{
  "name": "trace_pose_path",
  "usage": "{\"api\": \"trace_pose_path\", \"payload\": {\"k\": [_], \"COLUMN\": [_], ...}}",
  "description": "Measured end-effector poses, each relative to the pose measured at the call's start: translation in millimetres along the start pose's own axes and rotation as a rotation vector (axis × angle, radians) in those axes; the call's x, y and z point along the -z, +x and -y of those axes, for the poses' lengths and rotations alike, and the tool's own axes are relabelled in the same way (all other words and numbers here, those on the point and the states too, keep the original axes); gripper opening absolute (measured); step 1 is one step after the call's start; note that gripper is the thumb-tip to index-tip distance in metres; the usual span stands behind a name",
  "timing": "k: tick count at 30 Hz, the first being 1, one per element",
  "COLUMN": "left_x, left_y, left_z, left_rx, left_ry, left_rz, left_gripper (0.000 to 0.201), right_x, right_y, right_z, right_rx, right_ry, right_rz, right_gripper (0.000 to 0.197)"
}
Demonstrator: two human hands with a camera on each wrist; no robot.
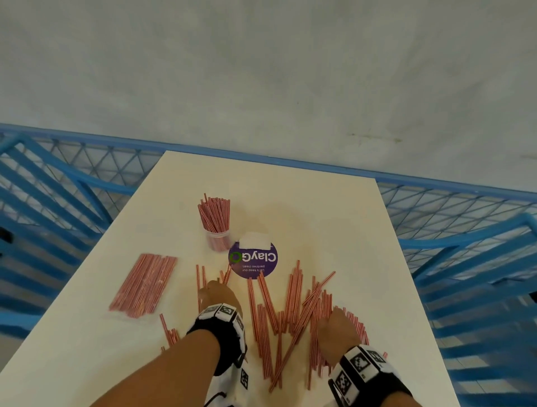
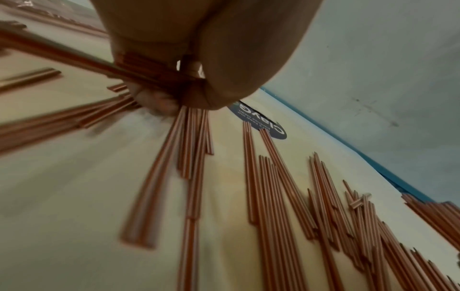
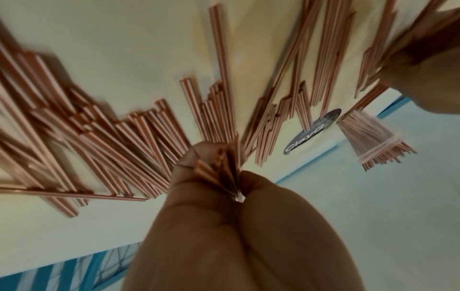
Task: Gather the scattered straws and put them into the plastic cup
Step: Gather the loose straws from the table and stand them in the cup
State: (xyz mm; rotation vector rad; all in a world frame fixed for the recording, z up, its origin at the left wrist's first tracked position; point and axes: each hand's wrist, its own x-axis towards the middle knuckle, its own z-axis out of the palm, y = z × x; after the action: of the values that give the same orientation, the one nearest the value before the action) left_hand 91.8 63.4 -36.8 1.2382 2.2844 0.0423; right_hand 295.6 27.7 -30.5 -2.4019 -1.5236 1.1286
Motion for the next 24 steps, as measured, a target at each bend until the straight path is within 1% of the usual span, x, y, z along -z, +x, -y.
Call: {"api": "trace_pose_path", "payload": {"k": [1,3,5,7,9,11,13,15,17,19,20,22,24], "left_x": [-1.7,-2.0,2.6,8.6,16.3,21.1,29.2,34.6,36.4,33.4,34.6,39.6,49.3], "left_y": [6.8,7.2,11.2,14.1,15.3,16.7,12.2,7.2,2.5,0.3,-4.8,-20.3,-39.8], "left_z": [2.2,3.0,4.1,5.1,5.6,7.4,8.2,7.5,6.8,4.2,0.8,-6.0,-13.5], "left_rx": [-0.028,-0.010,0.059,0.015,0.020,0.000,-0.011,-0.051,-0.074,-0.119,-0.126,-0.158,-0.200], "left_ry": [-0.010,-0.103,-0.154,-0.130,-0.184,-0.156,-0.179,-0.242,-0.361,-0.517,-0.579,-0.700,-0.814], "left_rz": [-0.030,-0.009,0.012,0.032,0.069,0.087,0.113,0.131,0.137,0.146,0.167,0.230,0.274], "left_gripper": [0.040,0.040,0.043,0.043,0.039,0.035,0.032,0.031,0.028,0.019,0.020,0.024,0.036], "right_x": [-1.0,-2.6,-3.2,-1.7,1.1,3.8,6.0,7.4,9.2,10.6,10.7,10.1,8.8], "right_y": [0.5,-1.7,-6.1,-10.1,-13.9,-17.5,-20.4,-24.7,-31.2,-37.0,-40.1,-46.1,-50.9], "right_z": [-0.6,-1.1,-1.0,-0.2,2.0,4.7,9.0,16.3,26.1,36.5,41.8,52.8,63.0], "right_rx": [0.007,0.031,0.047,0.066,0.096,0.146,0.188,0.221,0.242,0.273,0.286,0.324,0.365], "right_ry": [0.023,0.029,0.090,0.120,0.117,0.089,0.070,0.088,0.129,0.188,0.204,0.207,0.164], "right_rz": [-0.005,0.000,-0.034,-0.067,-0.081,-0.083,-0.071,-0.066,-0.044,-0.015,-0.006,-0.022,-0.071], "right_gripper": [0.020,0.016,0.016,0.018,0.022,0.027,0.029,0.031,0.032,0.029,0.027,0.023,0.023]}}
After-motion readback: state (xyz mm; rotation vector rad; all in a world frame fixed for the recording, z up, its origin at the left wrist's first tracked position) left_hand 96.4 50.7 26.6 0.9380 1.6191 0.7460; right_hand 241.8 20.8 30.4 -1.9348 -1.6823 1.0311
